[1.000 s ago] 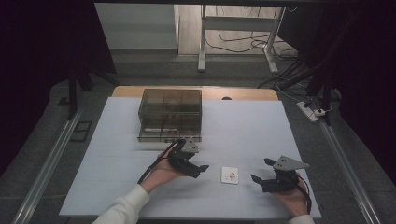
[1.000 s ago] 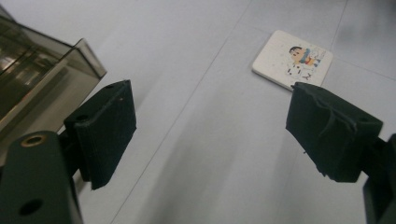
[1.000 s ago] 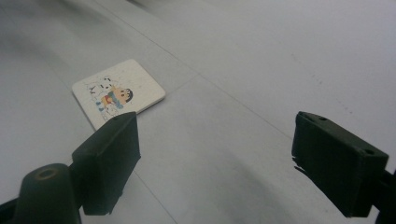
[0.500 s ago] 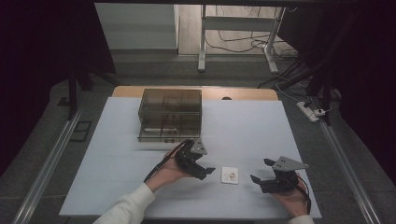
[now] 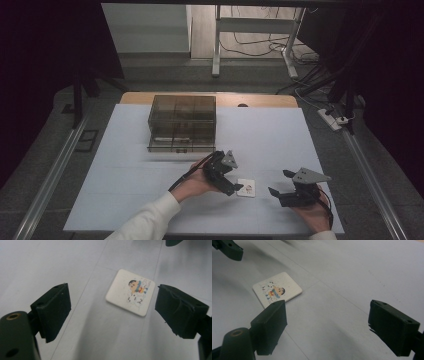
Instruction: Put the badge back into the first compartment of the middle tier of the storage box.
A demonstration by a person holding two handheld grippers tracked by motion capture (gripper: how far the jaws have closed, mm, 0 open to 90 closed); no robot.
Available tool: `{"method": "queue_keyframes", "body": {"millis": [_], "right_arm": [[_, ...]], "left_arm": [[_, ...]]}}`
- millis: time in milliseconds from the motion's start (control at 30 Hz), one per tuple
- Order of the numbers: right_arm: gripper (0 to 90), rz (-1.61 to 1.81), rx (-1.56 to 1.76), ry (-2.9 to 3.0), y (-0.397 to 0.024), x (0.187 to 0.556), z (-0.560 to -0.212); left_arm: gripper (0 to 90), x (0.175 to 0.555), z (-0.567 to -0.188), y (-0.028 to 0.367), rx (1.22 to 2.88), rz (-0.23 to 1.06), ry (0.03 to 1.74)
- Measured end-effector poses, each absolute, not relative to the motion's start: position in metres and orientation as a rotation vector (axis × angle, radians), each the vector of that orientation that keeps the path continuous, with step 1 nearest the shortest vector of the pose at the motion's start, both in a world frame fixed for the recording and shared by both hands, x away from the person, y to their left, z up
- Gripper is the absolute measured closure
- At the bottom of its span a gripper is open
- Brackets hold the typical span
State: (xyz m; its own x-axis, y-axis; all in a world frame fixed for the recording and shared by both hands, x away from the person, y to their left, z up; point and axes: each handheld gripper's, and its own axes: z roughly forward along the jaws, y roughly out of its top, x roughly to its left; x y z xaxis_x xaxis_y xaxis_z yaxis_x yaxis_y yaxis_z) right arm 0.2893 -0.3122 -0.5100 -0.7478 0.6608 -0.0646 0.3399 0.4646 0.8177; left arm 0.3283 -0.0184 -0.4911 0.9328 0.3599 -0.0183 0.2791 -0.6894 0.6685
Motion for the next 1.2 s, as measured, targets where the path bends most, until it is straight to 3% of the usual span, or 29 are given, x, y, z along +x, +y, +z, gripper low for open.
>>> {"method": "queue_keyframes", "body": {"millis": [1200], "right_arm": [[15.2,1.185,0.846,2.357,-0.312,0.290,-0.512]], "left_arm": [[10.8,0.336,-0.517,-0.071,2.492,-0.023,0.283]]}}
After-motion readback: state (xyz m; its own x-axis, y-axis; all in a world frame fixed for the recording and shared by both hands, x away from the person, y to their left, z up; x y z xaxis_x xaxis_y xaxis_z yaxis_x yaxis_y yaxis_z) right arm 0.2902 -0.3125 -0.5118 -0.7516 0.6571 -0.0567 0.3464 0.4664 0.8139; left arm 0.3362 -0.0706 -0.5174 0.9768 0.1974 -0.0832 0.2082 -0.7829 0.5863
